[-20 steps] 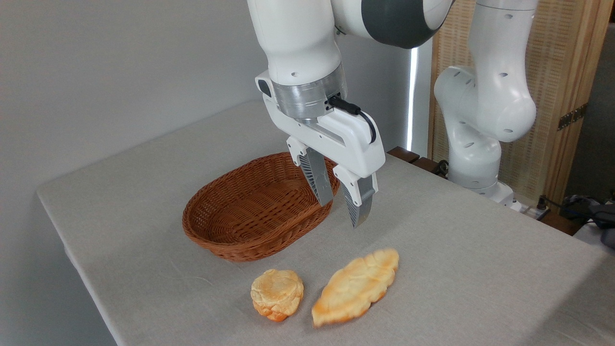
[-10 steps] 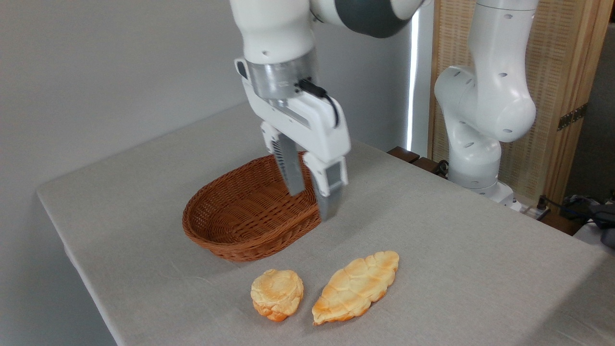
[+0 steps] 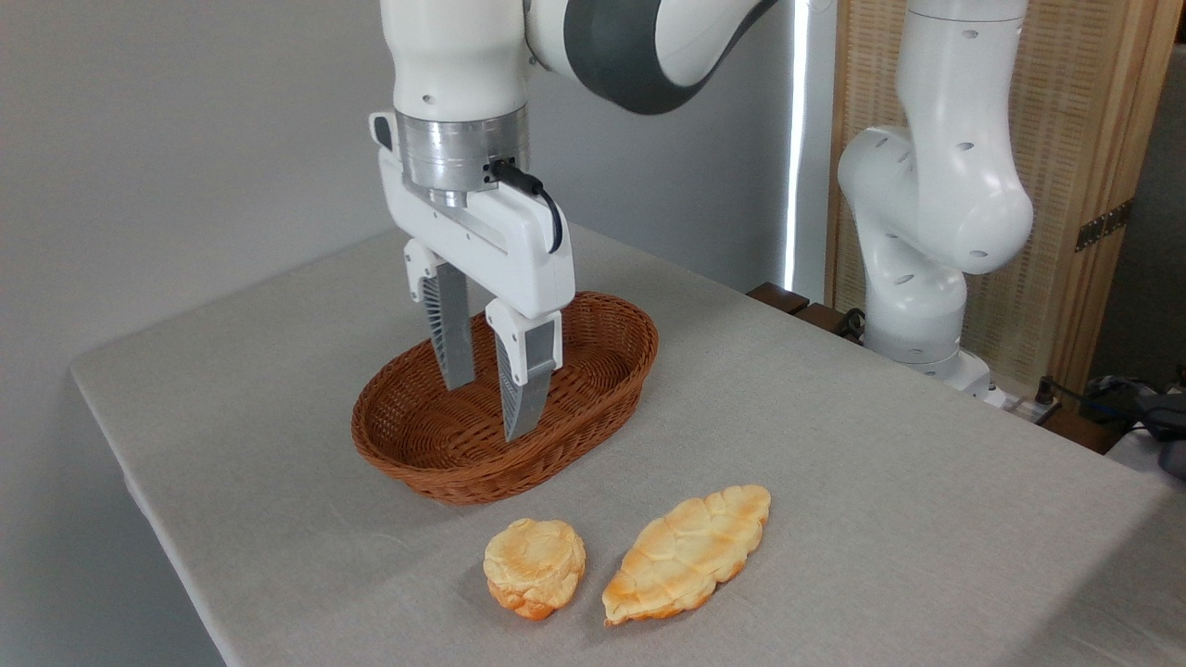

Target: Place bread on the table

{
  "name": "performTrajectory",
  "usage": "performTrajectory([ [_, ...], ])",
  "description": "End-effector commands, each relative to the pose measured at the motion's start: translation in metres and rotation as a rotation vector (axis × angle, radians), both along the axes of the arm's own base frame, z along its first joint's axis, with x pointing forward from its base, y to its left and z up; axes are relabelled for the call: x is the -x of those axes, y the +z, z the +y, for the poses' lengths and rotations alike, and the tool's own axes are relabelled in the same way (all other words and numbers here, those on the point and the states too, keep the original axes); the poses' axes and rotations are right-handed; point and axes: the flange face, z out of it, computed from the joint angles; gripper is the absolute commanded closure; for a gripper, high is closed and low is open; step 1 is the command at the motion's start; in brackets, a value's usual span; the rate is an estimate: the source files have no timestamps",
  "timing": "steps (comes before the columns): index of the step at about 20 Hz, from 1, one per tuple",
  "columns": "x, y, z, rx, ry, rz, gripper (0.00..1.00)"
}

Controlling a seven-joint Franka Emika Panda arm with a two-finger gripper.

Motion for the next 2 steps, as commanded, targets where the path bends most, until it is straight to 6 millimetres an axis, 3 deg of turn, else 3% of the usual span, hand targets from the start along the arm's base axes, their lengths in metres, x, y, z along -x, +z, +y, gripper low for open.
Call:
performTrajectory([
  [1, -0.0039, 0.0031, -0.0019, 0.035, 0.046, -0.006, 0.0],
  [2, -0.0039, 0.0031, -0.0019, 0.035, 0.046, -0.006, 0.0],
])
